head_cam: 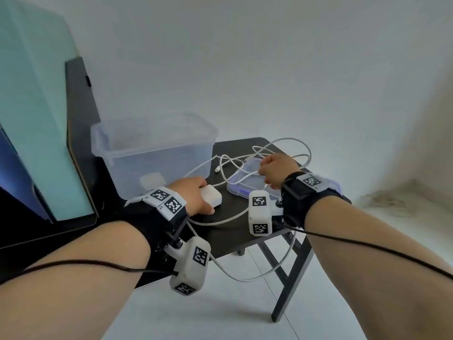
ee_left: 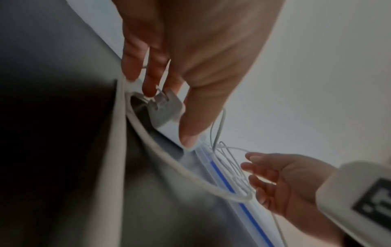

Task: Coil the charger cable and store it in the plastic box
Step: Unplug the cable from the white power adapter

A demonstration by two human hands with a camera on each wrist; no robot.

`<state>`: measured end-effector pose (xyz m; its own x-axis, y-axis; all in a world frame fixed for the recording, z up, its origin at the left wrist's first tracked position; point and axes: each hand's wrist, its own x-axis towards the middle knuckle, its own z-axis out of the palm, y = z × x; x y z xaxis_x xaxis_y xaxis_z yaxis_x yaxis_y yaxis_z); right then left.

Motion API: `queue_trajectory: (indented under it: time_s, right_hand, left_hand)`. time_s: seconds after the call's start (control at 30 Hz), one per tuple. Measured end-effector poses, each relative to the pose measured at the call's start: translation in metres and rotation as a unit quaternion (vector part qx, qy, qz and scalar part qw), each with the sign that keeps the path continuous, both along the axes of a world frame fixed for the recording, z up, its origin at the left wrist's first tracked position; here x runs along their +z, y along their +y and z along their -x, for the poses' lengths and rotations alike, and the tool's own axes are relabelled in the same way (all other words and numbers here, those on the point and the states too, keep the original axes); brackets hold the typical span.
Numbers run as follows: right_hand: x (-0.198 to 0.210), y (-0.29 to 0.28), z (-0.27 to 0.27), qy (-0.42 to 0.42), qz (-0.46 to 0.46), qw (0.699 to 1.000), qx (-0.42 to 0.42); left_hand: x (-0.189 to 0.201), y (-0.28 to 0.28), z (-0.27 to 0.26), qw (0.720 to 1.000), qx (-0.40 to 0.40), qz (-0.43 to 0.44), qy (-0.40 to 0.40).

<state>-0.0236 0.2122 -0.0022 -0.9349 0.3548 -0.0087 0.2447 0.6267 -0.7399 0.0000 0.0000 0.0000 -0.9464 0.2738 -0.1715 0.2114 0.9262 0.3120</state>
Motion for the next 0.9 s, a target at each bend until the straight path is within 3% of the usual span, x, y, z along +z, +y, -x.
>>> queue_trajectory:
  time_s: [0.2, 0.3, 0.5, 0.73, 0.9]
  right_hand:
    - [-0.001, -0.005, 0.003, -0.010, 0.006, 1.000, 0.000]
    - [0.001, -0.005, 0.008, -0.010, -0.075, 0.997, 0.011]
    - [0.006, 0.004, 0.031, 0.049, -0.132, 0.990, 0.028]
    - [0.005, 0.007, 0.058, -0.070, -0.153, 0.986, 0.006]
    - [0.008, 0.004, 0.060, -0.110, -0.210, 0.971, 0.029]
  left_hand:
    - [-0.006, 0.003, 0.003, 0.999, 0.005, 0.041, 0.017]
    - [-0.004, -0.003, 0.003, 0.999, 0.018, -0.023, 0.028]
    - [0.006, -0.011, 0.006, 0.990, 0.043, -0.117, 0.069]
    - [0.006, -0.009, 0.011, 0.985, 0.039, -0.151, 0.074]
    - [0.008, -0.007, 0.011, 0.985, 0.035, -0.150, 0.077]
